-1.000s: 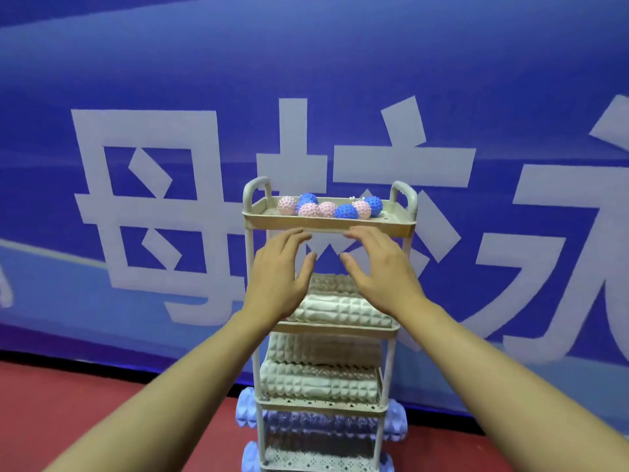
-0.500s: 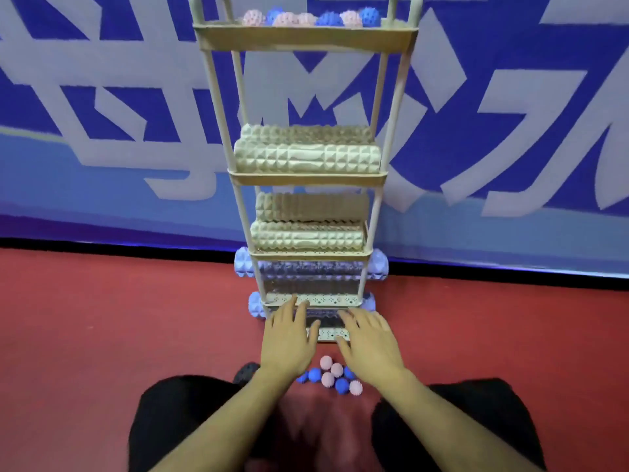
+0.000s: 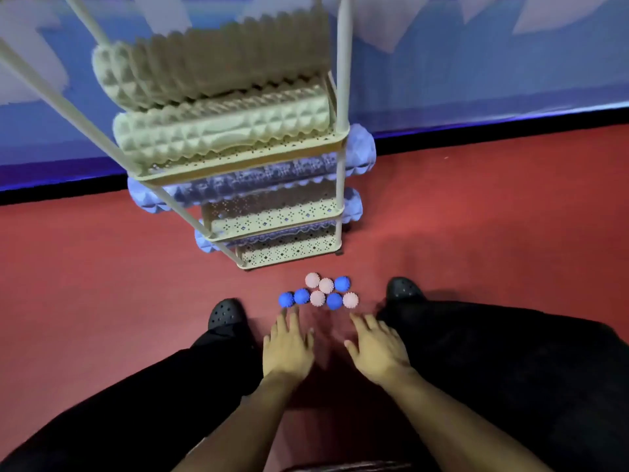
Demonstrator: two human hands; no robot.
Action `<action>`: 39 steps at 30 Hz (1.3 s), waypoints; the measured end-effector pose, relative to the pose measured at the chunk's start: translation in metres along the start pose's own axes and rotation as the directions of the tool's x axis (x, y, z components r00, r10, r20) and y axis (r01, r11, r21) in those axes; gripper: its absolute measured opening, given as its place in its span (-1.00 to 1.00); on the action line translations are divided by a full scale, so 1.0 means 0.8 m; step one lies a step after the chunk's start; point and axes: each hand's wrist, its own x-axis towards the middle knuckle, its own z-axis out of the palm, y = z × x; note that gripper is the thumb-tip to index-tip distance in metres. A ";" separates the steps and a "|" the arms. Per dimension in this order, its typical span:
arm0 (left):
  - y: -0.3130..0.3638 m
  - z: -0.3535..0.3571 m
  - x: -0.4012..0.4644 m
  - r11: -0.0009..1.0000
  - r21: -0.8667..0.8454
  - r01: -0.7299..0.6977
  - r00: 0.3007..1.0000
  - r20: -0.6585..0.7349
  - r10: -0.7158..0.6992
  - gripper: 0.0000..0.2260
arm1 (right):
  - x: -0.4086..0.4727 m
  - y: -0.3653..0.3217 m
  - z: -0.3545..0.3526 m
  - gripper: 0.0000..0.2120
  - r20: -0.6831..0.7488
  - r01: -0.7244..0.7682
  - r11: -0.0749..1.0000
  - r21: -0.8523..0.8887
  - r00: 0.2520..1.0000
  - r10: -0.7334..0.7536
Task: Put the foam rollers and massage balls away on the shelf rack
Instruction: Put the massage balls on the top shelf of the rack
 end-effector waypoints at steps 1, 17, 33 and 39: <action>-0.003 0.014 0.013 1.000 0.004 0.006 1.000 0.018 -0.006 -0.40 | 0.016 0.003 0.009 -0.39 0.025 -0.007 1.000 0.016 1.000 0.007; -0.086 0.125 0.241 0.994 0.055 -0.099 0.995 0.027 0.097 -0.45 | 0.238 0.058 0.124 -0.45 -0.004 0.032 0.995 0.097 0.999 -0.032; -0.102 0.120 0.253 0.951 -0.302 -0.066 0.983 0.145 0.114 -0.29 | 0.228 0.064 0.145 -0.53 0.028 -0.053 0.901 0.430 0.999 0.045; -0.081 0.126 0.266 0.988 -0.107 -0.107 0.982 0.144 0.122 -0.38 | 0.247 0.040 0.151 -0.31 0.032 -0.010 0.983 0.182 0.999 0.004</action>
